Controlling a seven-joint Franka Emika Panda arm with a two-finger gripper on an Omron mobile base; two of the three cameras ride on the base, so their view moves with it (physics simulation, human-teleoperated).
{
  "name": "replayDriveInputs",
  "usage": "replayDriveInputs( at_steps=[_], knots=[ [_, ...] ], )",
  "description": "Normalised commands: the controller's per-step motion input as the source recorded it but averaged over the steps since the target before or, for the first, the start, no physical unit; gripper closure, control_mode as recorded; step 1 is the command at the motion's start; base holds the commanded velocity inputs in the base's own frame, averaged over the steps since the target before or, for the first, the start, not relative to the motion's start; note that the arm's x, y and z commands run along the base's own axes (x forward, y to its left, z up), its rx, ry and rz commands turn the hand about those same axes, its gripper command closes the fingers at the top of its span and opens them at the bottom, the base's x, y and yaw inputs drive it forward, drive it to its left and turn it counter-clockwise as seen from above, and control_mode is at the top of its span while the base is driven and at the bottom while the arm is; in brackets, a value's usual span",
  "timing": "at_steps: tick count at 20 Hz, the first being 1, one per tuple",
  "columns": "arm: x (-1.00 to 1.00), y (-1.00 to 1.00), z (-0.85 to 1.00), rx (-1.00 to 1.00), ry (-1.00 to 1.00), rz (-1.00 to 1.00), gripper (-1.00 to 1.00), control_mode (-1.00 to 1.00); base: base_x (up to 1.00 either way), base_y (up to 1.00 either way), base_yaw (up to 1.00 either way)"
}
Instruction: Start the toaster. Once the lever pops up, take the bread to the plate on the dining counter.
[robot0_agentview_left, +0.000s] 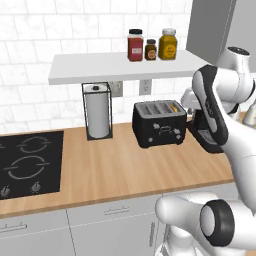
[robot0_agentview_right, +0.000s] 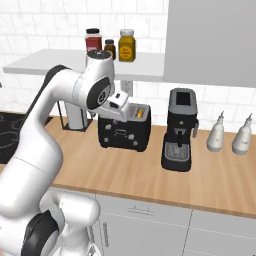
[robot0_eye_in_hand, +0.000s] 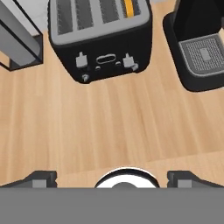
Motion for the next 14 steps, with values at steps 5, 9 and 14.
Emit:
replayDriveInputs(
  at_steps=[5, 9, 14],
  knots=[
    [0.00, 0.10, -0.17, 0.00, 0.00, 0.00, -1.00, -1.00, 0.00, 0.00, 0.00],
    [0.01, 0.19, -0.19, 0.00, 0.00, 0.00, -1.00, -1.00, 0.00, 0.00, 0.00],
    [0.00, 0.13, -0.03, 0.00, 0.00, 0.00, -1.00, -1.00, 0.00, 0.00, 0.00]
  ],
)
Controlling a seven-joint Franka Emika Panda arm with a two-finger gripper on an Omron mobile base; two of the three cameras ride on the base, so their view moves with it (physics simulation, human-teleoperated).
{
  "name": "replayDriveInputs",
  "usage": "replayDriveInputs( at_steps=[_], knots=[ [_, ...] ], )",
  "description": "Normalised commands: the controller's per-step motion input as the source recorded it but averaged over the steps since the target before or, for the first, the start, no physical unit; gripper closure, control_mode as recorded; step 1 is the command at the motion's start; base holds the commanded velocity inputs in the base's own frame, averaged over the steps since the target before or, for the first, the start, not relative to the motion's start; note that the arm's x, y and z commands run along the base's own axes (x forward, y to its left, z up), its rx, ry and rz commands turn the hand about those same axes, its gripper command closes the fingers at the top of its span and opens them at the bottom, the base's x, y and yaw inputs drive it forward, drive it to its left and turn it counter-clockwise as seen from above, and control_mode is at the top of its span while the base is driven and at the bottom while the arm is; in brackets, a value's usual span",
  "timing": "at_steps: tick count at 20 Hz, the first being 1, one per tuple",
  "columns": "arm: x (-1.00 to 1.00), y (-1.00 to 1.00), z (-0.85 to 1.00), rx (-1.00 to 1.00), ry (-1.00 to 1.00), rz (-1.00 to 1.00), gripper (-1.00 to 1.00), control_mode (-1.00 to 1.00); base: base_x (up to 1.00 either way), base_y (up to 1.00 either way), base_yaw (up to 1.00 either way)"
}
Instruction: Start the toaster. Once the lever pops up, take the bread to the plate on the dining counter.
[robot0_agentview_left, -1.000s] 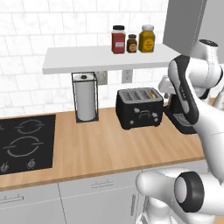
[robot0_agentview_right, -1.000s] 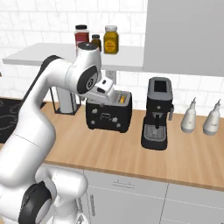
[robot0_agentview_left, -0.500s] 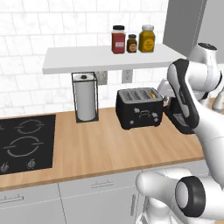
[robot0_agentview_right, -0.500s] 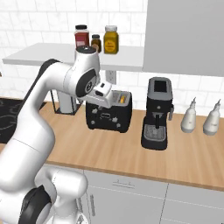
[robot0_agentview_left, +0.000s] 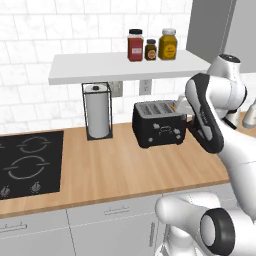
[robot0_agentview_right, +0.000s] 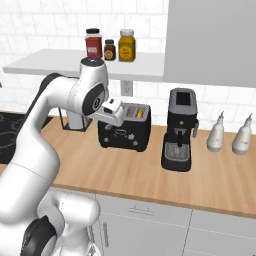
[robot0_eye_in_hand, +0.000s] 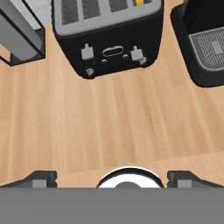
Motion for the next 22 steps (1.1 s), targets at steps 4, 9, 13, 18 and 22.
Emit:
replayDriveInputs(
  at_steps=[4, 9, 13, 18, 22],
  knots=[
    [0.01, 0.01, 0.00, -0.01, 0.00, -0.01, -1.00, -1.00, 0.00, 0.00, 0.00],
    [0.16, 0.00, 0.00, -0.05, 0.00, -0.06, -1.00, -1.00, 0.00, 0.00, 0.00],
    [0.27, -0.01, 0.09, -0.05, 0.00, -0.07, -1.00, -1.00, 0.00, 0.00, 0.00],
    [0.15, -0.07, 0.24, -0.05, -0.04, -0.07, -1.00, -1.00, 0.00, 0.00, 0.00],
    [0.01, -0.09, 0.24, -0.05, -0.08, -0.06, -1.00, -1.00, 0.00, 0.00, 0.00]
  ],
)
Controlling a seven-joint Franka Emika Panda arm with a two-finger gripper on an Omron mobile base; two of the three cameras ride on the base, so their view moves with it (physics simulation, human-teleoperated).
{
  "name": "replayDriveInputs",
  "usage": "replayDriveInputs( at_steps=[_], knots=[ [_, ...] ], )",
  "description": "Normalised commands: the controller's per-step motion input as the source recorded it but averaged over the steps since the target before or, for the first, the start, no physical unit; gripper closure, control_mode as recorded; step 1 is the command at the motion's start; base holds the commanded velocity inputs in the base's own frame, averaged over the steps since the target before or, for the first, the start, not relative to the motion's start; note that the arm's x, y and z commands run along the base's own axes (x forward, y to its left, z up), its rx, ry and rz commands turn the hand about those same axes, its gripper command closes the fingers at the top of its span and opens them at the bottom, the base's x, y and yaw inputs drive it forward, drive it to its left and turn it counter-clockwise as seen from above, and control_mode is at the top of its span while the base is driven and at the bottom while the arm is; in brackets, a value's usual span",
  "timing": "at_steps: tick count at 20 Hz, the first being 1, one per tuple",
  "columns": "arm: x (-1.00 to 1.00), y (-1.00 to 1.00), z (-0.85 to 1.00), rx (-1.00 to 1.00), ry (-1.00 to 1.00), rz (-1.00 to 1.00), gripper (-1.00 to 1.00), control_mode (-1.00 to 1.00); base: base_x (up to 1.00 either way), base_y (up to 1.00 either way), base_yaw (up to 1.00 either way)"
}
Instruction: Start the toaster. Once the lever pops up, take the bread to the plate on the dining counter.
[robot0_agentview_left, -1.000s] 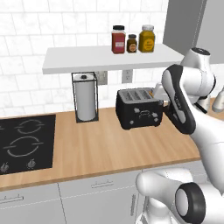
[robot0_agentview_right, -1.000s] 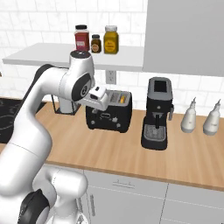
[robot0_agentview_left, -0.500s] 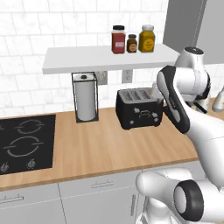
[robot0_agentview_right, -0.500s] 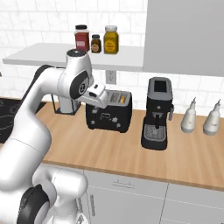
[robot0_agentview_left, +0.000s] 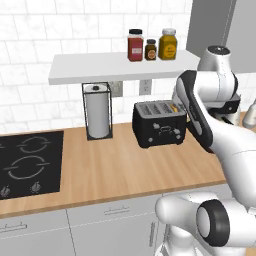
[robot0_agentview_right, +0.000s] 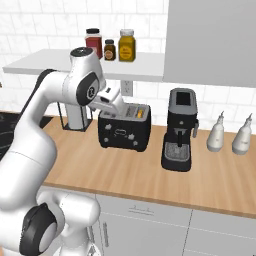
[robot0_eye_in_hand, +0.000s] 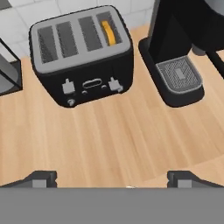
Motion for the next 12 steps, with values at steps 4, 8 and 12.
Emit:
replayDriveInputs(
  at_steps=[4, 8, 12],
  knots=[
    [0.00, -0.09, 0.18, -0.05, -0.11, -0.01, -1.00, -1.00, 0.00, 0.00, 0.00],
    [0.00, -0.04, 0.07, -0.02, -0.10, 0.00, -1.00, -1.00, 0.00, 0.00, 0.00],
    [-0.01, 0.00, 0.01, 0.00, -0.05, 0.00, -1.00, -1.00, 0.00, 0.00, 0.00]
  ],
)
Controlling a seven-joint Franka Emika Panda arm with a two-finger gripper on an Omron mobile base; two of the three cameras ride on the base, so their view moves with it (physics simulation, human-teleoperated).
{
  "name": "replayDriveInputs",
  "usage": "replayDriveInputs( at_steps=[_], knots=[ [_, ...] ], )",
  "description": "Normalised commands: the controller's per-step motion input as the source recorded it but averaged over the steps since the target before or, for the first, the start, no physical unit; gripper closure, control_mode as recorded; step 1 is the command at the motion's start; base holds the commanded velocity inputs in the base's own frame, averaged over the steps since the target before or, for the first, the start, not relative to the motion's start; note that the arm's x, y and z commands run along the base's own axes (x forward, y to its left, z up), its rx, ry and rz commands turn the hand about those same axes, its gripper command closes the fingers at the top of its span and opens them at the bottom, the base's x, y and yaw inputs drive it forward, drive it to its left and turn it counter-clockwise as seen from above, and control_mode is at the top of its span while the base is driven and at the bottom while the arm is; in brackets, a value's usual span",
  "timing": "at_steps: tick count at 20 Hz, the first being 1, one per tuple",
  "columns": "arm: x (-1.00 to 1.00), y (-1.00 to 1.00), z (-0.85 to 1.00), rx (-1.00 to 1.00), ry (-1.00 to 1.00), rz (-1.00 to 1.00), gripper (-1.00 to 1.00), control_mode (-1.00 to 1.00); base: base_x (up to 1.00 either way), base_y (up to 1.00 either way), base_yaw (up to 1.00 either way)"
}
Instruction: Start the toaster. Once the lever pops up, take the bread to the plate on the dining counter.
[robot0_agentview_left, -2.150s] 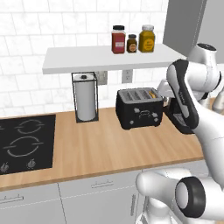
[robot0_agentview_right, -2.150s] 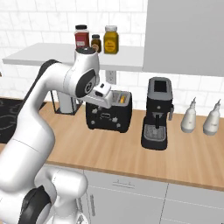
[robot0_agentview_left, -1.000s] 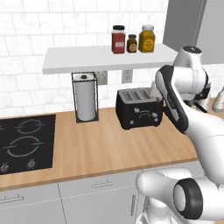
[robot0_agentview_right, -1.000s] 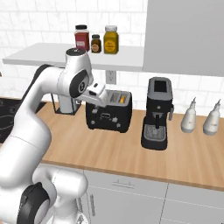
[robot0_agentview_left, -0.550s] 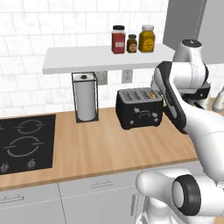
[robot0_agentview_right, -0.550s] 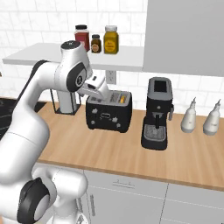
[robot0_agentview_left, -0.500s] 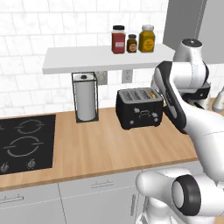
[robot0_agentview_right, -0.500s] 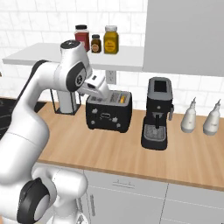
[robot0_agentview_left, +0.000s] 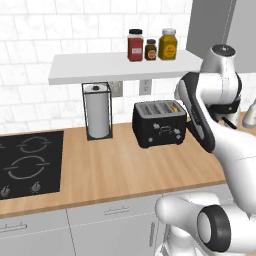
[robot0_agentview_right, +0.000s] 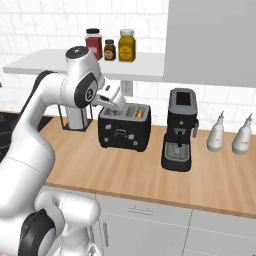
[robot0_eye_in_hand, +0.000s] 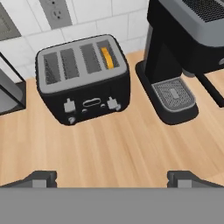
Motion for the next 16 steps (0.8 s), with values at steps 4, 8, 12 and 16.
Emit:
replayDriveInputs(
  at_steps=[4, 8, 12, 16],
  knots=[
    [0.00, 0.00, 0.00, 0.00, 0.00, 0.00, -1.00, -1.00, 0.00, 0.00, 0.00],
    [0.00, 0.00, 0.00, 0.00, 0.00, 0.00, -1.00, -1.00, 0.00, 0.00, 0.00],
    [0.00, 0.00, 0.00, 0.00, 0.00, 0.00, -1.00, -1.00, 0.00, 0.00, 0.00],
    [0.00, 0.00, 0.00, 0.00, 0.00, 0.00, -1.00, -1.00, 0.00, 0.00, 0.00]
  ],
)
